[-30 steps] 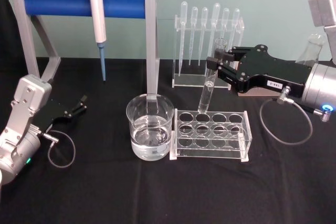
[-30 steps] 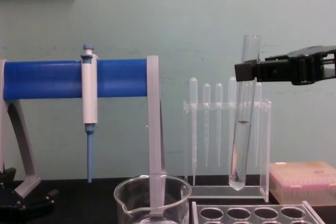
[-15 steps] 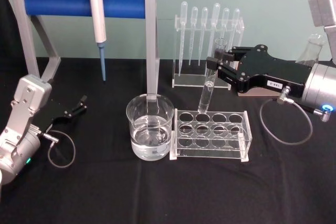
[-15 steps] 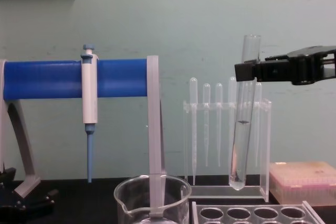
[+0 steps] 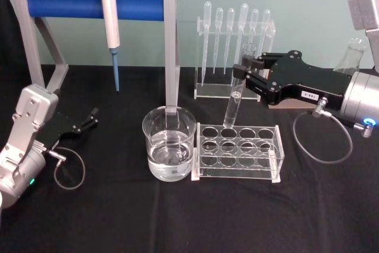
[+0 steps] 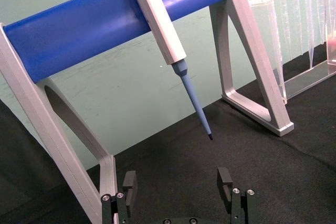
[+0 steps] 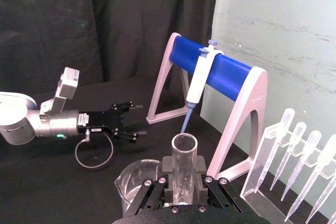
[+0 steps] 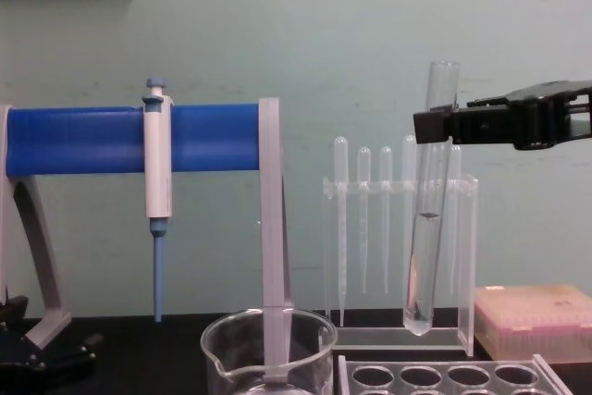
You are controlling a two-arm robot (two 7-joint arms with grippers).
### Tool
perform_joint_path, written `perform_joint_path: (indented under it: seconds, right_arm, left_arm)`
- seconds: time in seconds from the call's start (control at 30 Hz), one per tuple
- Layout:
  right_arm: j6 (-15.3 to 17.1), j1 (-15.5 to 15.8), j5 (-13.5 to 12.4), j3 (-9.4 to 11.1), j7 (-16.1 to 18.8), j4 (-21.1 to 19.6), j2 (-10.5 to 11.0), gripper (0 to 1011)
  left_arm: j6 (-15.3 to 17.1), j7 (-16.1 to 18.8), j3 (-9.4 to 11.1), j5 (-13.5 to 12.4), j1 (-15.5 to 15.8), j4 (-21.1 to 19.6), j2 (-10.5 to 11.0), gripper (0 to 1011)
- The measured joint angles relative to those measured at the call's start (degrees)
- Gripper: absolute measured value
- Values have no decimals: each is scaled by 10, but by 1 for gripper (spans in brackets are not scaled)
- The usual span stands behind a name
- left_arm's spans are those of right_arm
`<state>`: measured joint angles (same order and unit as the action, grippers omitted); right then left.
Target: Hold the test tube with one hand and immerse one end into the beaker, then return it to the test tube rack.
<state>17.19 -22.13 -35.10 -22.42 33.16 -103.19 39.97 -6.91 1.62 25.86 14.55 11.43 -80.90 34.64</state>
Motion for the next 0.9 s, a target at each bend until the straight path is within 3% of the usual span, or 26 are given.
perform_joint_path:
  seconds: [0.9]
  right_arm:
    - [0, 0, 0, 0, 0, 0, 0, 241]
  left_arm:
    - [0, 0, 0, 0, 0, 0, 0, 1000]
